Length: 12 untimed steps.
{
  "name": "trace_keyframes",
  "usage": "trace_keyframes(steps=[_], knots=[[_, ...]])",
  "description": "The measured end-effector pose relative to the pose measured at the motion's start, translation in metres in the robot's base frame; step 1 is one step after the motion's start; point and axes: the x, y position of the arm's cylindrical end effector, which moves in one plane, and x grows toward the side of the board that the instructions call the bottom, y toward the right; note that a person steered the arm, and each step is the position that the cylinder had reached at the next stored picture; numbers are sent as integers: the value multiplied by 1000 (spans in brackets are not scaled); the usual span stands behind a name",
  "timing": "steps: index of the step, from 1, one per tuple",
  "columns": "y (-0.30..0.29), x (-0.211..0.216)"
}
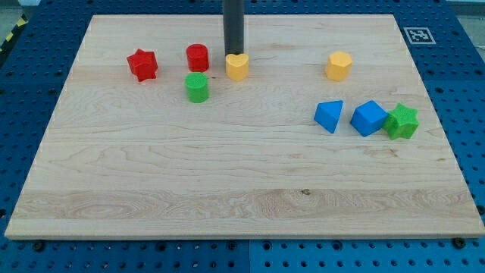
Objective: Move the yellow hexagon closer to the yellow heart up a bit
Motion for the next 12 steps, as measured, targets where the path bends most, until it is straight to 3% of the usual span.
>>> trace_keyframes(steps=[1,2,4,6,10,12], knots=[[26,-18],[104,-32],[267,3],[258,27],[78,27],[69,48]])
